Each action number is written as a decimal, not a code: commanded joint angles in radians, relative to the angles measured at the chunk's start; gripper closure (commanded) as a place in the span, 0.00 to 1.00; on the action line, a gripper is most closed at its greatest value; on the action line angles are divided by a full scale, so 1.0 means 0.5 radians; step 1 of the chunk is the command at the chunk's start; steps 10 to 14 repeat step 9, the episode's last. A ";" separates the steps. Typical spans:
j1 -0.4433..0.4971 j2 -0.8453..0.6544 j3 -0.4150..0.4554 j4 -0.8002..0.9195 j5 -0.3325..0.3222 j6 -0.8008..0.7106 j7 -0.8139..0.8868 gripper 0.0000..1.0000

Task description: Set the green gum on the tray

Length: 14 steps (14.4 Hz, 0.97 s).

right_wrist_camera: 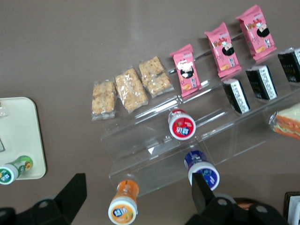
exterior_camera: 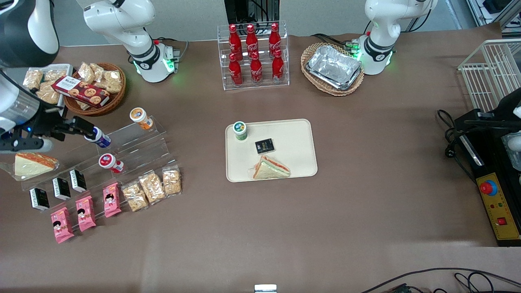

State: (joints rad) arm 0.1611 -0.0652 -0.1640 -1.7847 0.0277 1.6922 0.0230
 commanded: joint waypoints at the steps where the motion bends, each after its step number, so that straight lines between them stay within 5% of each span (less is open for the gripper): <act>1: -0.205 -0.186 0.162 -0.210 -0.019 0.098 -0.003 0.00; 14: -0.350 0.090 0.230 0.093 -0.031 0.131 -0.034 0.00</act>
